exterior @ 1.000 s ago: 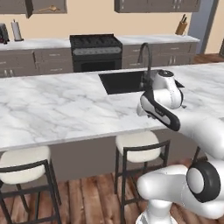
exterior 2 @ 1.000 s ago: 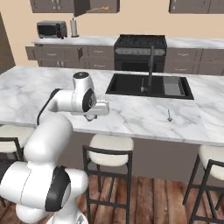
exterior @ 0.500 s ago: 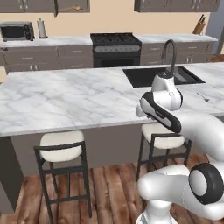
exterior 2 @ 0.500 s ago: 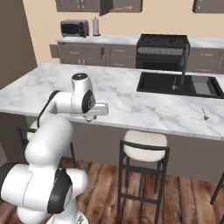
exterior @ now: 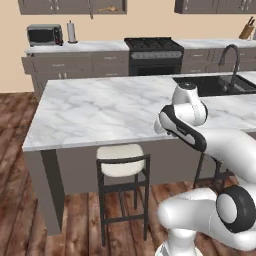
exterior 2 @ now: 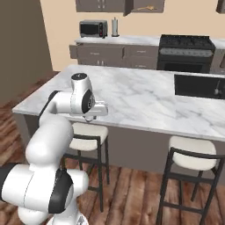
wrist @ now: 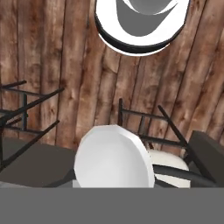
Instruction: Organize the utensils by type. Pick up the wooden spoons from the counter and place them in the open cabinet. Then pick up the metallic utensils from the counter and place them in the open drawer.
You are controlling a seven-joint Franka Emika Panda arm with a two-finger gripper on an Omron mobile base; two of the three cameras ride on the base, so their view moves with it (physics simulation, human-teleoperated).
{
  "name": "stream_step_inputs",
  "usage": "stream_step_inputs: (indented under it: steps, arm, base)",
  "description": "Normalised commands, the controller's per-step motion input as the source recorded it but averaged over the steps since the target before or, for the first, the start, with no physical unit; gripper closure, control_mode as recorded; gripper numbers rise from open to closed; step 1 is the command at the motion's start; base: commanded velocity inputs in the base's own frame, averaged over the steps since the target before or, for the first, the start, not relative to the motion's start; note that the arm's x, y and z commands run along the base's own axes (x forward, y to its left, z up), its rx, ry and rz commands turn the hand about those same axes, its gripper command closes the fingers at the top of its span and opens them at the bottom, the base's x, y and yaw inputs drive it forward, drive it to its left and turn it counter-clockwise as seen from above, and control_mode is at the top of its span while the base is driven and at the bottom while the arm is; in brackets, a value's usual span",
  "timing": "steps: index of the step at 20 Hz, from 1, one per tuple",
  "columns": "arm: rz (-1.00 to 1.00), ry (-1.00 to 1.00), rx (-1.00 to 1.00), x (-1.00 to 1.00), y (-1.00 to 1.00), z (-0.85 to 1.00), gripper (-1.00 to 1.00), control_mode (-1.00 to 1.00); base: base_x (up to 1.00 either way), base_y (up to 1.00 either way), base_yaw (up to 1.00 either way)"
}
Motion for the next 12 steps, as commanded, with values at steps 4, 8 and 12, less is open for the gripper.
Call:
stream_step_inputs:
  steps: [4,8,12]
  arm:
    - [0.0,0.0,0.0,0.0,0.0,0.0,1.0,1.0]
    - [0.0,0.0,0.0,0.0,0.0,0.0,1.0,1.0]
    - [0.0,0.0,0.0,0.0,0.0,0.0,1.0,1.0]
  base:
    - [0.0,1.0,0.0]
    - [0.01,1.0,0.0]
    - [0.07,1.0,0.02]
